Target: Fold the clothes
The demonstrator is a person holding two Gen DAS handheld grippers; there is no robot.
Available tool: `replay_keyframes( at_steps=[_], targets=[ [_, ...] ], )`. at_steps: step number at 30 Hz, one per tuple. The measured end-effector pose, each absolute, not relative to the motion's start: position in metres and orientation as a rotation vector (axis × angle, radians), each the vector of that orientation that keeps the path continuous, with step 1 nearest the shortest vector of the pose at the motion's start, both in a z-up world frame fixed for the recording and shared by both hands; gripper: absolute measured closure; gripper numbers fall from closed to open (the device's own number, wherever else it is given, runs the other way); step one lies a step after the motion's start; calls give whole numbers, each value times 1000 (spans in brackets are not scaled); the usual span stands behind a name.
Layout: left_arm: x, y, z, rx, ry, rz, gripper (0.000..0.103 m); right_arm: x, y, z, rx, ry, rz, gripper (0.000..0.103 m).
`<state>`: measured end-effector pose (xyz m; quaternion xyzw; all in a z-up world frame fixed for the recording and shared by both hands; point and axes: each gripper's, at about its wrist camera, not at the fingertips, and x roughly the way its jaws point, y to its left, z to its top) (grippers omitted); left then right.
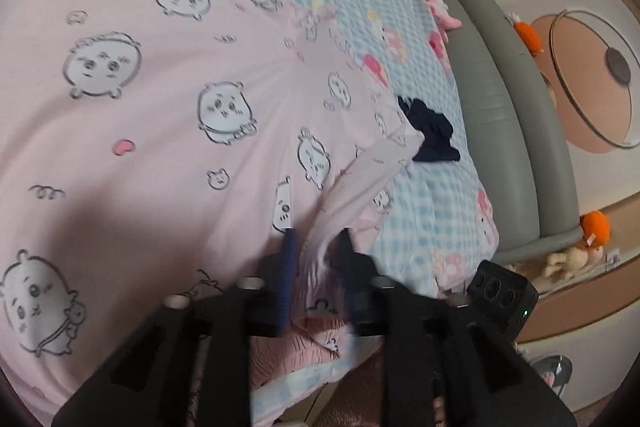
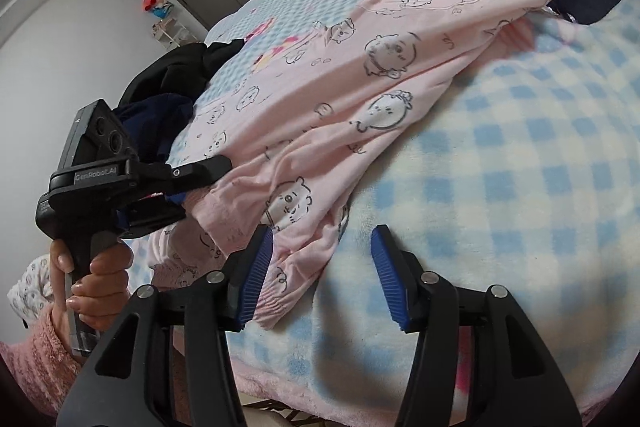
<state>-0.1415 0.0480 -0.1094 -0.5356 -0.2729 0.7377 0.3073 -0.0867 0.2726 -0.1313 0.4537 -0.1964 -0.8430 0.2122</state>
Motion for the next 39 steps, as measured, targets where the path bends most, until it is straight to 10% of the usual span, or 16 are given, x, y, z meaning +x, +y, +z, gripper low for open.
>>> replay_keyframes(
  at_steps=[4, 6, 8, 26, 39],
  targets=[
    [-145, 53, -114, -1441, -683, 1924, 54, -87, 274, -130, 1248, -562, -2345, 49],
    [-145, 65, -117, -1492, -602, 1942, 90, -86, 269, -129, 1260, -517, -2367, 49],
    [-144, 74, -120, -1533, -542, 1967, 92, -82, 262, -126, 1271, -444, -2396, 49],
    [-120, -28, -66, -1333, -694, 2196, 94, -96, 251, -110, 1372, -471, -2353, 48],
    [-54, -86, -103, -1362, -881, 2282, 94, -99, 162, -119, 1426, -123, -2286, 46]
  ],
)
